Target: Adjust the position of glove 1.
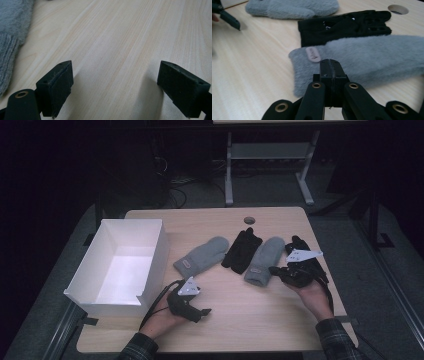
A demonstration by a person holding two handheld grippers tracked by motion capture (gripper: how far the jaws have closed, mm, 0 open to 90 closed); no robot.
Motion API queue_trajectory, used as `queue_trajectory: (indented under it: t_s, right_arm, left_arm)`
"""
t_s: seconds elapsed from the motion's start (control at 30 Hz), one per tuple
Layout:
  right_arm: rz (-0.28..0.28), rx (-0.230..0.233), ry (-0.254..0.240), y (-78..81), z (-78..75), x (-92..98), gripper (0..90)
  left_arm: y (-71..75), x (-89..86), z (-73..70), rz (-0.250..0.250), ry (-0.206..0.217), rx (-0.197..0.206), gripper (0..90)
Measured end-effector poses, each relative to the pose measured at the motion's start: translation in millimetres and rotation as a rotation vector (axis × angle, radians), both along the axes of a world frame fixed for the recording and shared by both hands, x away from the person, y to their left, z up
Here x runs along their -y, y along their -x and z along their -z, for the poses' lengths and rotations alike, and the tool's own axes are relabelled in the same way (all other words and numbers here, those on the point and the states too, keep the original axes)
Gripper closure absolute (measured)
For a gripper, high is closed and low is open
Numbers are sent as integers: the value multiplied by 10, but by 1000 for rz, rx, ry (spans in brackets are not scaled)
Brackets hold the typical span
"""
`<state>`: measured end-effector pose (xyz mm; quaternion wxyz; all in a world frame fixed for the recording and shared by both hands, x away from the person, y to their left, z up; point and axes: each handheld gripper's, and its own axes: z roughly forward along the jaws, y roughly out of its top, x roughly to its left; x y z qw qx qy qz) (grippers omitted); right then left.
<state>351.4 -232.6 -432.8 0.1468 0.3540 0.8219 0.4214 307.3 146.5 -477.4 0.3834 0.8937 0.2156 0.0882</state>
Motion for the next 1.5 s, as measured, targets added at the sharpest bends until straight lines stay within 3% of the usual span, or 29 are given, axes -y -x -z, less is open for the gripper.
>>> queue_trajectory:
  t_s: [0.2,0.37,0.6,0.97,1.5]
  right_arm:
    - [-12,6,18,-152,9,-56,900]
    - [-16,-46,35,-310,116,-130,900]
    - [-21,-78,71,-319,206,-166,900]
    - [-83,-94,82,-207,239,-273,900]
    - [-157,-124,88,190,198,-491,900]
  left_arm:
    - [-3,0,0,3,-3,4,127]
    - [-10,6,-2,7,-7,3,126]
    - [-10,9,-4,6,-11,4,126]
    - [-9,9,-2,4,-9,3,126]
    - [2,15,4,-3,-2,2,126]
